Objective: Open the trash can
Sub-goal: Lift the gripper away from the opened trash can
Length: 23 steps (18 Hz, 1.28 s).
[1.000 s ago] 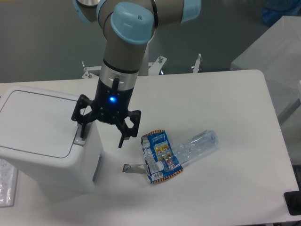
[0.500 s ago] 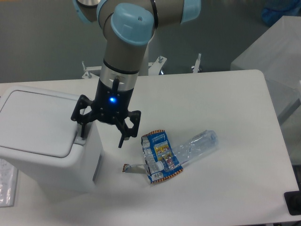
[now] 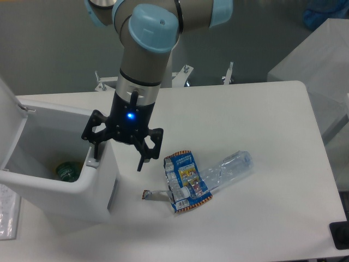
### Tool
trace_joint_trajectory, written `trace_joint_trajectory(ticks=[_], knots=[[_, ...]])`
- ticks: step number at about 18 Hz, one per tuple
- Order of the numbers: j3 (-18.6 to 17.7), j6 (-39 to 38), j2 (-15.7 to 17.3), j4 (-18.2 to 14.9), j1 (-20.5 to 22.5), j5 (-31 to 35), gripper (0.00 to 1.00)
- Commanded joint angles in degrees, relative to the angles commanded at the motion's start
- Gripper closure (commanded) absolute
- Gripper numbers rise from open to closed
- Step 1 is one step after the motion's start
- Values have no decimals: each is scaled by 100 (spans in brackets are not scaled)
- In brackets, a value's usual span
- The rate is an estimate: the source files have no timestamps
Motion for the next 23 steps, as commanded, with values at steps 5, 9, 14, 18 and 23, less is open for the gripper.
trace_joint_trajectory(ticks=[5,9,14,18,23], knots=[[79,26,0,17,9,0,0],[246,44,-26,114,35,0,0],[290,53,-79,343,263,44,0],[123,640,-79,343,500,843,0],[1,2220,-464,316,957,1185,0]])
